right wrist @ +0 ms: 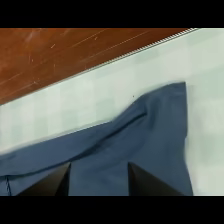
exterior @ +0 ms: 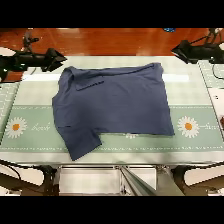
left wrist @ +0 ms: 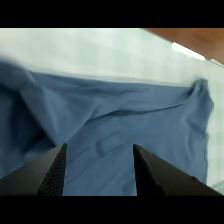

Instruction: Fold the shirts.

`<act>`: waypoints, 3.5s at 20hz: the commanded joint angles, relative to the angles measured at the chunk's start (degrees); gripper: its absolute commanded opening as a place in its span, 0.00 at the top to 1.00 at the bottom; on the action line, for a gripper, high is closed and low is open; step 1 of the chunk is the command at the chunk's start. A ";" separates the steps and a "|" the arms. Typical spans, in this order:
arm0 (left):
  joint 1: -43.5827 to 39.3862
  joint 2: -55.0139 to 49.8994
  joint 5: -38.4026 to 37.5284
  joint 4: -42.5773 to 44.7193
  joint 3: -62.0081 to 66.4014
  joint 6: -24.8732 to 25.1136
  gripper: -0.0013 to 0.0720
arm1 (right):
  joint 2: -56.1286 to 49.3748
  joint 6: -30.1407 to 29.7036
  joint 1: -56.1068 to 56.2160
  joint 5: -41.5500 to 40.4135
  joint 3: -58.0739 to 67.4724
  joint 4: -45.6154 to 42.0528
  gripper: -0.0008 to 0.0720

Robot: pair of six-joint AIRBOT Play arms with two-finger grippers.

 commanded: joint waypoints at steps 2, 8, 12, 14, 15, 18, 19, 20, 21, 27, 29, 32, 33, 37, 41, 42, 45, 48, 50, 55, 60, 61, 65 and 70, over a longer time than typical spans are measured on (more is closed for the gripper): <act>11.26 0.37 -26.27 19.28 6.69 -14.25 0.29 | 3.15 0.92 -9.90 12.20 2.29 -1.03 0.43; 20.33 25.24 -20.63 26.67 -26.84 -9.88 0.29 | 20.50 0.07 -25.07 18.10 -19.28 -11.32 0.43; 25.31 37.42 -13.66 10.99 -52.50 1.29 0.29 | 32.00 -5.64 -27.56 15.15 -44.35 -4.92 0.43; 25.53 38.42 -11.85 7.34 -59.52 2.51 0.29 | 35.69 -6.45 -25.49 13.14 -52.19 -3.30 0.43; 25.29 38.07 -10.82 7.41 -61.37 2.56 0.29 | 36.41 -6.58 -24.48 12.76 -54.12 -3.15 0.43; 24.22 36.92 -7.56 7.48 -63.65 2.36 0.29 | 36.61 -6.95 -21.99 13.44 -55.69 -3.19 0.43; 23.85 36.37 -6.78 7.50 -63.60 1.86 0.29 | 36.61 -6.93 -21.38 13.68 -55.69 -2.93 0.43; 23.52 35.80 -6.08 7.50 -63.56 1.86 0.29 | 36.61 -6.91 -20.61 13.92 -55.69 -2.80 0.43; 22.99 35.12 -5.46 7.54 -63.56 1.88 0.29 | 36.61 -6.84 -19.85 14.03 -55.69 -2.71 0.43; 13.14 28.94 -1.03 7.39 -63.54 0.55 0.29 | 36.61 -5.95 -18.62 13.29 -55.67 0.57 0.43; 9.94 27.67 0.70 7.41 -62.62 0.37 0.52 | 36.61 -4.70 -18.62 12.31 -55.67 0.48 0.43; 8.70 27.65 -0.59 7.43 -59.30 1.68 0.95 | 36.57 -2.95 -19.47 15.34 -55.67 -7.80 0.43; 8.72 27.65 -1.38 7.52 -58.03 1.97 0.95 | 36.57 -0.52 -19.93 17.35 -55.69 -14.23 0.43; 8.70 27.63 -1.42 7.50 -55.76 2.56 0.95 | 36.54 2.29 -19.85 24.02 -58.36 -23.61 0.43; 8.13 27.63 -1.84 6.91 -55.78 2.56 0.95 | 34.62 2.12 -17.46 23.52 -60.96 -20.48 0.43; 7.65 27.63 -1.66 6.93 -55.78 2.56 0.95 | 33.83 2.14 -15.96 22.53 -60.96 -20.04 0.43; 6.84 27.63 -0.98 6.93 -55.78 2.54 0.95 | 30.01 2.16 -11.58 19.10 -60.96 -16.02 0.43; 6.86 27.63 -0.68 6.93 -55.78 2.54 0.95 | 26.80 2.75 -6.78 13.44 -60.96 -11.56 0.43; 6.84 27.63 -0.35 6.93 -55.78 2.54 0.95 | 25.42 2.32 -3.96 9.57 -60.78 -5.95 0.46; 6.93 27.74 -1.18 6.91 -54.10 2.54 0.95 | 24.92 -4.07 0.44 9.70 -53.68 1.64 0.96; 6.93 31.39 -5.75 -11.65 -35.43 5.90 0.95 | 27.78 -3.63 0.57 15.93 -24.04 1.62 0.96; 6.93 32.48 -5.16 -18.03 -29.83 8.35 0.95 | 28.24 -3.54 0.57 15.82 -15.80 1.51 0.96; 6.93 35.41 -0.37 -30.29 -2.67 12.96 0.95 | 28.30 -1.42 0.55 21.22 13.97 0.46 0.96; 7.54 38.36 -1.09 -8.39 24.50 0.90 0.95 | 35.78 0.70 0.57 19.87 27.12 -8.37 0.96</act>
